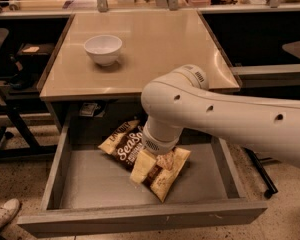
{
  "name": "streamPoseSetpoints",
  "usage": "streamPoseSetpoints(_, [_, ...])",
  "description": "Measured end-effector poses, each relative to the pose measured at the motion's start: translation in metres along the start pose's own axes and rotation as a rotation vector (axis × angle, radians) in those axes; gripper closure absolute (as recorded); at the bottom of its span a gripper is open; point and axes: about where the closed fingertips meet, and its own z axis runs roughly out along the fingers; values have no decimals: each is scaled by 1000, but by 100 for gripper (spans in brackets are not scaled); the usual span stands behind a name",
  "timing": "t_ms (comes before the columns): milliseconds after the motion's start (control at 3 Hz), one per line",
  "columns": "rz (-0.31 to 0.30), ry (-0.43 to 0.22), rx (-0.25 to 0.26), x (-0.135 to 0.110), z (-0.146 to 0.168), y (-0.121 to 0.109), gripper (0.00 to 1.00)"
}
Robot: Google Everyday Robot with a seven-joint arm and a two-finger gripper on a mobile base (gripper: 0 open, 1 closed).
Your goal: Pick brown chip bag from top drawer and place on counter
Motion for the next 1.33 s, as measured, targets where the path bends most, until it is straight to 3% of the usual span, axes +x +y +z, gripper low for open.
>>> streamPoseSetpoints(667, [110, -18, 32, -8, 51, -24, 0])
streamPoseSetpoints(1333, [177, -1, 28, -6, 92, -37, 0])
